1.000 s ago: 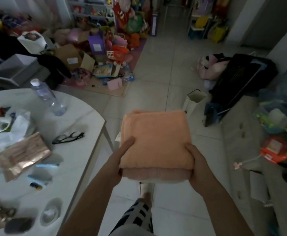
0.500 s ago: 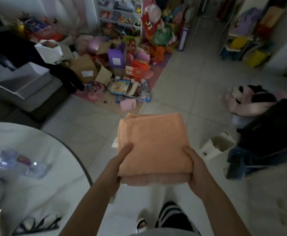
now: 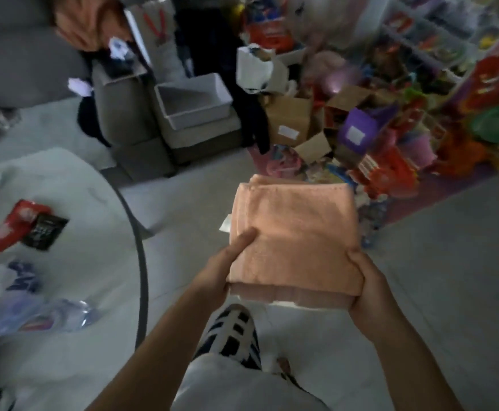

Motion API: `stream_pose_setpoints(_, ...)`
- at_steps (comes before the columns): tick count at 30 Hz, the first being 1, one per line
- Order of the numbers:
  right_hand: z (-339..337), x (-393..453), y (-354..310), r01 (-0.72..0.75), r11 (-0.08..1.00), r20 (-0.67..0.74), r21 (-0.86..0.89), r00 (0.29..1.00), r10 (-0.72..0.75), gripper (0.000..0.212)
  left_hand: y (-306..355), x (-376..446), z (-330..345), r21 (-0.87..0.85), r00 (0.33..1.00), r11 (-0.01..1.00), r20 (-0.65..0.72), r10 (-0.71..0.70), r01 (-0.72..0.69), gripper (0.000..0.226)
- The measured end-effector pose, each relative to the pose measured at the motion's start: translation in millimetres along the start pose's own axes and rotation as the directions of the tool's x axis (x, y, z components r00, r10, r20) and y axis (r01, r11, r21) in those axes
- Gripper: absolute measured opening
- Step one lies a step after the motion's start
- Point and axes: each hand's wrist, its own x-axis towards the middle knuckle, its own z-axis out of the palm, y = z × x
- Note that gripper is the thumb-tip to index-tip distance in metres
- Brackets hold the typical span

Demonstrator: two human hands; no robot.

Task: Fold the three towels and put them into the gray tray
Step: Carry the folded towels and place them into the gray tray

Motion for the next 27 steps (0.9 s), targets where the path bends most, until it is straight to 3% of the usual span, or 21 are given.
stream_pose_setpoints(6, 75.2, 156.5, -74.1, -0.042, 0.993, 0.159, -0.107, 0.986, 0.058, 0.028, 79.7, 98.6, -35.9, -0.14, 0.985, 0.987, -0.165, 0.051, -0.075, 0.073)
stream_pose_setpoints(15, 235.3, 351.6, -186.5, -0.151, 0.977, 0.235, -0.149, 0.955, 0.183, 0.025, 265.7, 241.6, -114.8, -0.165, 0.96, 0.98, -0.273, 0.063, -0.111, 0.076)
stream_pose_setpoints(20, 307.4, 445.9, -222.3, -0.139, 0.974, 0.285, -0.181, 0.94, 0.187, 0.028, 335.1, 304.5, -159.2, -0.229, 0.956, 0.965, -0.285, 0.062, -0.131, 0.086)
stream_pose_setpoints(24, 368.3, 533.9, -235.5, -0.19, 0.935, 0.278, -0.298, 0.92, 0.276, 0.043, 380.5, 365.8, -202.7, -0.282, 0.945, 0.949, -0.325, 0.045, -0.142, 0.079)
stream_pose_setpoints(27, 419.0, 603.5, -250.4, -0.271, 0.897, 0.286, -0.348, 0.881, 0.377, 0.038, 418.7, 410.4, -232.8, -0.326, 0.919, 0.935, -0.395, -0.003, -0.137, 0.078)
